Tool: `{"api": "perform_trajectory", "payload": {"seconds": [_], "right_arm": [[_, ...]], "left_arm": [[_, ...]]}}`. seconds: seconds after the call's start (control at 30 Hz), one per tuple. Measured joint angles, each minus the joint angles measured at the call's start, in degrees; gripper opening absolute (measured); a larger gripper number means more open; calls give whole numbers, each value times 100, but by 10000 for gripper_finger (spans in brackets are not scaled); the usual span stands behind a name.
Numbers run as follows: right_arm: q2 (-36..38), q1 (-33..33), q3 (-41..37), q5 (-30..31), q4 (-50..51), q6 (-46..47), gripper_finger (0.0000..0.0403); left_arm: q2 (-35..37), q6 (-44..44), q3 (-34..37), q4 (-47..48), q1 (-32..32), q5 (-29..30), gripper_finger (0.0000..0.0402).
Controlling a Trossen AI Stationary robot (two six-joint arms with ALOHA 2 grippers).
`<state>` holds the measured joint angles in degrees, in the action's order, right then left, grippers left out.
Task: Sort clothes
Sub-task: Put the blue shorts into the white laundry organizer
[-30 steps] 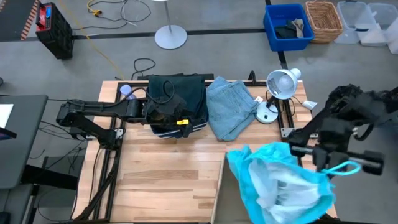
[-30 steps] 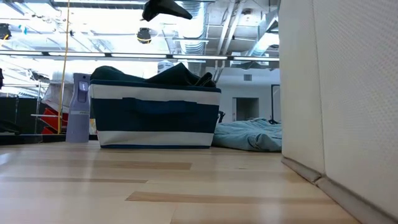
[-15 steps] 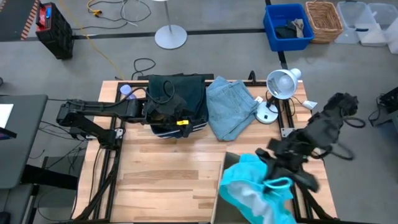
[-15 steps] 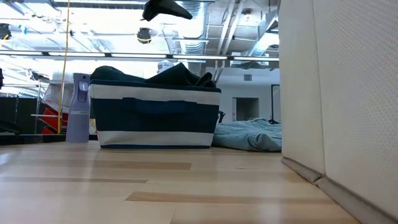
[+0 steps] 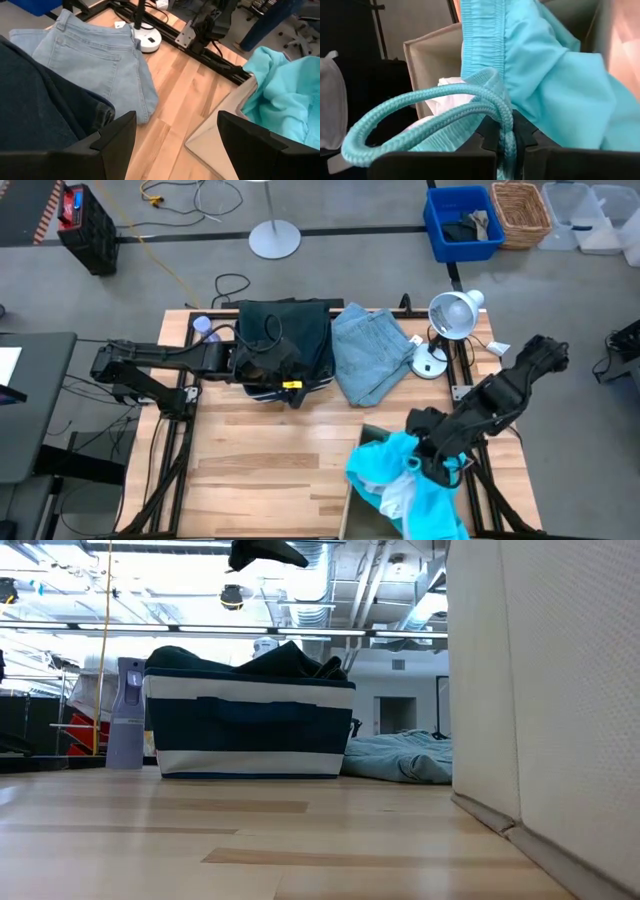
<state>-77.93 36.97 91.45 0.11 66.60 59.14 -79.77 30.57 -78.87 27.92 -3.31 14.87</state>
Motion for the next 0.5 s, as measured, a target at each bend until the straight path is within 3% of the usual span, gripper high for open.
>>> {"api": "perform_trajectory", "payload": {"seconds": [0.2, 0.5], "right_arm": [[-719, -5, 4, -126, -88, 39, 68], [-1281, -37, 65, -506, -327, -29, 220]], "left_arm": [[0, -80, 0, 0, 0, -112, 271], [0, -103, 0, 2, 0, -240, 271]]}}
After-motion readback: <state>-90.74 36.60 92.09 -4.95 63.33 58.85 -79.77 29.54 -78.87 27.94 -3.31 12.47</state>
